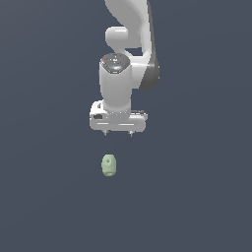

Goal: Pick up the object and move it to a goal position.

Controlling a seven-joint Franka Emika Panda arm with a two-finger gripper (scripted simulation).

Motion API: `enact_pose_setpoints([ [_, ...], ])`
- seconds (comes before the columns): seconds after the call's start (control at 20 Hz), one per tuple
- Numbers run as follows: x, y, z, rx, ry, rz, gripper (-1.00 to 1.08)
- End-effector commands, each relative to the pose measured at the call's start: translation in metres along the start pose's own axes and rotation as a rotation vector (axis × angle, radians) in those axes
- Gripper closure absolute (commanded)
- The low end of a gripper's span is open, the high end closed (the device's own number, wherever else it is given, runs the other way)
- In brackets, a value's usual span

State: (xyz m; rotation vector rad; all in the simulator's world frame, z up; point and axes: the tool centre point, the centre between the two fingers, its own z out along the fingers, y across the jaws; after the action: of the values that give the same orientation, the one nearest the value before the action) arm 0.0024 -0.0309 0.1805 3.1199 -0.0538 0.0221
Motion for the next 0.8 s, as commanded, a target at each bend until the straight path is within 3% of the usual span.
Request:
enact_pose_setpoints([
  [0.0, 0.0, 0.0, 0.0, 0.0, 0.0, 0.0, -0.92],
  [0.45, 0.001, -0.023, -0.009, -0.006, 0.014, -0.083, -0.92],
  [0.75, 0.003, -0.022, -0.008, -0.006, 0.014, -0.084, -0.92],
])
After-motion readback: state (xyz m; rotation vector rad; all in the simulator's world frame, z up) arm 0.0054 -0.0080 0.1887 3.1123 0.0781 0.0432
